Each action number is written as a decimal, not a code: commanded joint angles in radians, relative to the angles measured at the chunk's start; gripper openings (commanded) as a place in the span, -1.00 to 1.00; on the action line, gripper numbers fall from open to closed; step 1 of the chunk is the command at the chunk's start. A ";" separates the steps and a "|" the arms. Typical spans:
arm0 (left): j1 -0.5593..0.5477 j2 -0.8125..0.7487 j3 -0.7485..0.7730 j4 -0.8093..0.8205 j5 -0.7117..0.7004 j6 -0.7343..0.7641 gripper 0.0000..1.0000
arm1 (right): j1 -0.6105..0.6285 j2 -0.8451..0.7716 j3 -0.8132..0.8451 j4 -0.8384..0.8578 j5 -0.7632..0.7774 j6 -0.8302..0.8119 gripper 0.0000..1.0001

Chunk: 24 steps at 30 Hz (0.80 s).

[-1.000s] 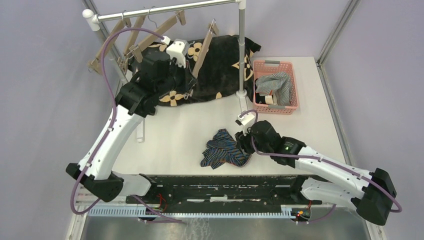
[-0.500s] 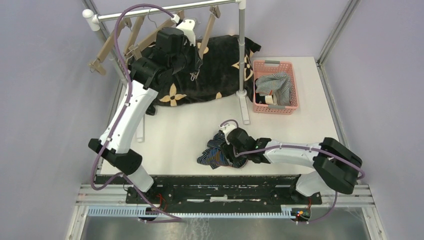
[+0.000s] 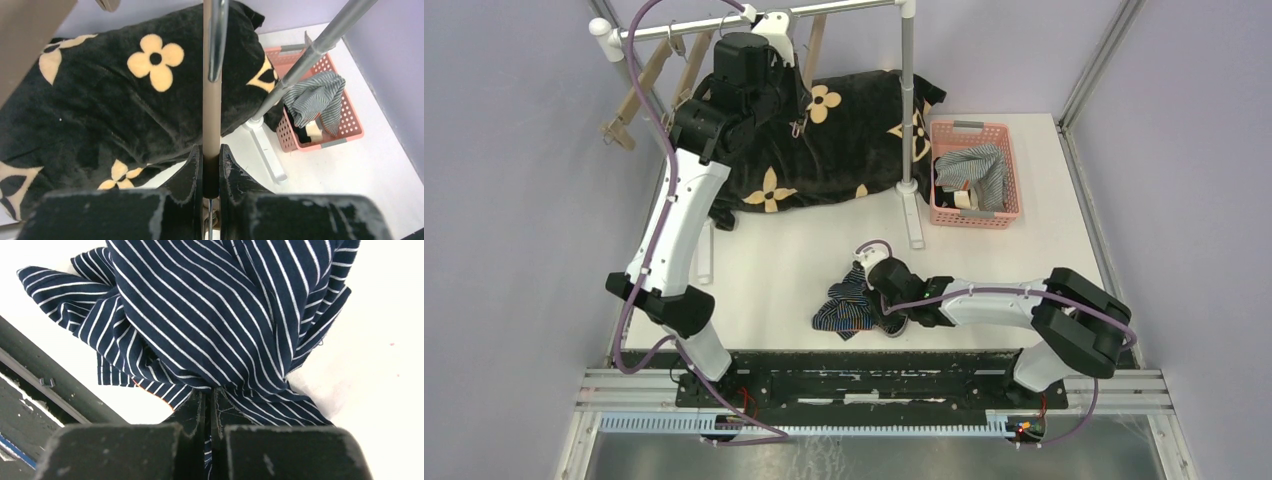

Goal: Remove the underwear clipped to the hanger

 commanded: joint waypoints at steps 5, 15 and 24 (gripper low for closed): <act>0.057 0.023 0.059 0.125 0.090 -0.005 -0.95 | 0.016 -0.271 0.025 -0.136 0.251 -0.013 -0.99; 0.082 0.034 0.018 0.206 0.113 -0.024 -0.95 | 0.016 -0.507 0.020 -0.222 0.451 -0.021 -0.99; 0.085 -0.027 -0.054 0.299 0.082 -0.048 -0.95 | 0.016 -0.606 0.028 -0.295 0.624 -0.026 -0.99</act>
